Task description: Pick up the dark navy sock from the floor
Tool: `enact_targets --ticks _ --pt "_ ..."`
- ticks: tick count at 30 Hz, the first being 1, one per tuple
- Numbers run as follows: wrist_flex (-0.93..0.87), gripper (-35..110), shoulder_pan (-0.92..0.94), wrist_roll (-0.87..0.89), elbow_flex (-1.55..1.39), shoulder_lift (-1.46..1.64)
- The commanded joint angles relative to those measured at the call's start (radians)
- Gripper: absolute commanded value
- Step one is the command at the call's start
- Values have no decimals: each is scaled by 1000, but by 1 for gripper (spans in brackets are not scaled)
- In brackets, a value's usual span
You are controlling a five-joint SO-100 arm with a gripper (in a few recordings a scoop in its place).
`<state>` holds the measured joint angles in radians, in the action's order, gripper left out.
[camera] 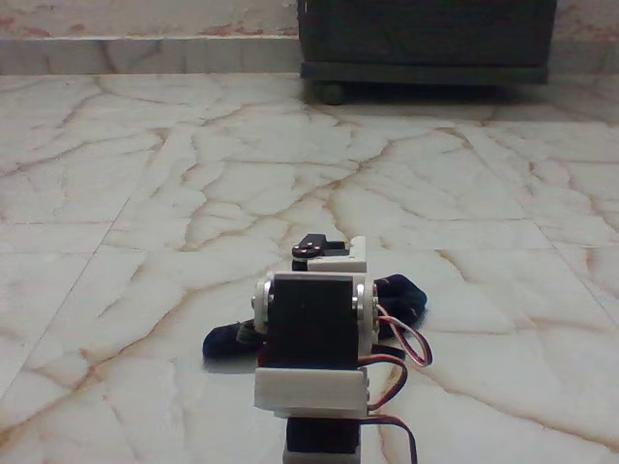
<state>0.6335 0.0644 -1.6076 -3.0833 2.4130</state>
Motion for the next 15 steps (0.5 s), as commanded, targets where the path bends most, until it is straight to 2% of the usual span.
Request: enact_targets --ticks 1,15 --pt "18 0 -66 23 0 34" --pt "3 0 -66 44 0 32"
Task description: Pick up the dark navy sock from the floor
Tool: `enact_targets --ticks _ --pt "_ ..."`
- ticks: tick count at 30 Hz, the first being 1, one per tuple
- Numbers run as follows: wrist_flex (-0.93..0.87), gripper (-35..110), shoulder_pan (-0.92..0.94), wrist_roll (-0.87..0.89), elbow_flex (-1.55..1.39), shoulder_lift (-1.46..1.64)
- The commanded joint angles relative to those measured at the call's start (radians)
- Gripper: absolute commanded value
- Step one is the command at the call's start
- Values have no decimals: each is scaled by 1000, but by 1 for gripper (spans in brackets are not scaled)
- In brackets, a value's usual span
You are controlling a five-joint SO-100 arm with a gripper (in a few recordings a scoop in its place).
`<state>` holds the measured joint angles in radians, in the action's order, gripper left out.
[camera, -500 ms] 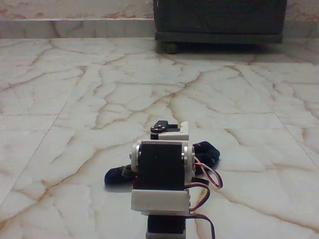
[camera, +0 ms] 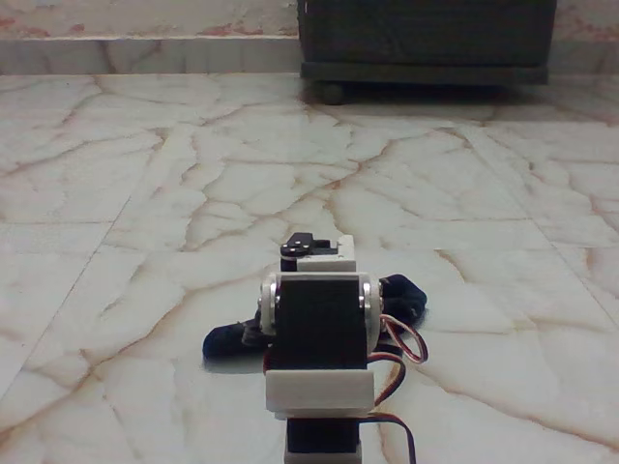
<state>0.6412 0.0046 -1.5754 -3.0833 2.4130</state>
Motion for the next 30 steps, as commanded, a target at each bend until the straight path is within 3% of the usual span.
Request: enact_targets --ticks 1,6,11,15,17,30 --pt "-5 0 -3 14 0 28" --pt "8 0 3 21 21 -31" --pt "-104 0 20 106 175 -158" --pt "-192 0 38 249 328 -275" --pt "-341 0 38 330 426 -330" --pt "-644 0 54 807 867 -669"
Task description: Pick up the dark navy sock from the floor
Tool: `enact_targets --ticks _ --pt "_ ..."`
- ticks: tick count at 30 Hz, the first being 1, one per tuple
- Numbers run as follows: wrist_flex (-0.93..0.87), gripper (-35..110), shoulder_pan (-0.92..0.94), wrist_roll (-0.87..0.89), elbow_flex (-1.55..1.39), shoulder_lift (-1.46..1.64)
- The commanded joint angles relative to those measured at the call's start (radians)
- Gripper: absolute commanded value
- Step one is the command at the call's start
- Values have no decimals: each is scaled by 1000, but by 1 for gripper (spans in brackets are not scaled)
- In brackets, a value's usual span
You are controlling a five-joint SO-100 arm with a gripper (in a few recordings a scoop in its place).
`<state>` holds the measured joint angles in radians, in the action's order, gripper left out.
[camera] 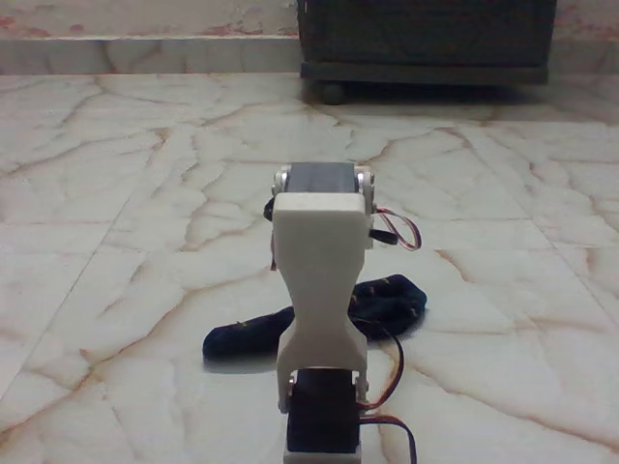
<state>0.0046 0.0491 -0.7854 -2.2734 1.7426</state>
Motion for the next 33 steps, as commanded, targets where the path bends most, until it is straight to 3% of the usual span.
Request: enact_targets --ticks 1,14,22,28,33 --pt "-43 0 11 48 107 -34" --pt "-554 0 77 451 914 -604" --pt "-960 10 72 525 1252 -831" --pt "-977 11 66 522 1471 -1043" --pt "-1111 11 49 552 1672 -1149"
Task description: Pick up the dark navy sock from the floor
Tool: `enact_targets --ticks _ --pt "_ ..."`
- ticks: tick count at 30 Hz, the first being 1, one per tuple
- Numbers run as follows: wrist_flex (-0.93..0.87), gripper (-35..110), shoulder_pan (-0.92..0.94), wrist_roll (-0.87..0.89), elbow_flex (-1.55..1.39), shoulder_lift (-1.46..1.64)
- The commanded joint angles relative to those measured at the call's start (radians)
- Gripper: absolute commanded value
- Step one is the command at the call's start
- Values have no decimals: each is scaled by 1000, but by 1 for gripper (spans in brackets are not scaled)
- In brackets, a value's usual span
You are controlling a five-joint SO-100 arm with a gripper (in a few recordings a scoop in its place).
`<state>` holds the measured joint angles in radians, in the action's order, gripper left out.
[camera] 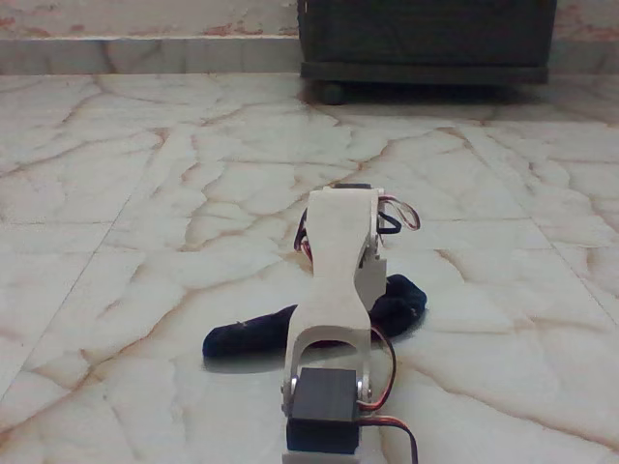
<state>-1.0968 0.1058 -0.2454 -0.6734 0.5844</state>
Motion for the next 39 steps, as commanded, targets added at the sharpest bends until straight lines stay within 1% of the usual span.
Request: enact_targets --ticks 1,8,14,16,18,20,25,26,29,30,32,34,36,39 --pt "-6 11 -9 14 87 -8" --pt "-6 11 -18 -11 186 -143" --pt "54 10 -17 -95 179 -219" --pt "107 10 -20 -126 178 -232" --pt "163 7 -29 -146 179 -236" --pt "189 3 -23 -130 178 -244" --pt "172 0 -20 -132 173 -242" --pt "163 0 -17 -135 172 -236" --pt "140 0 -12 -255 166 -201" --pt "127 0 -14 -259 147 -173" --pt "144 0 -21 -265 8 -71" --pt "199 0 -20 -278 -169 49" --pt "187 0 -15 -279 -221 133" --pt "147 0 -8 -288 -232 179"
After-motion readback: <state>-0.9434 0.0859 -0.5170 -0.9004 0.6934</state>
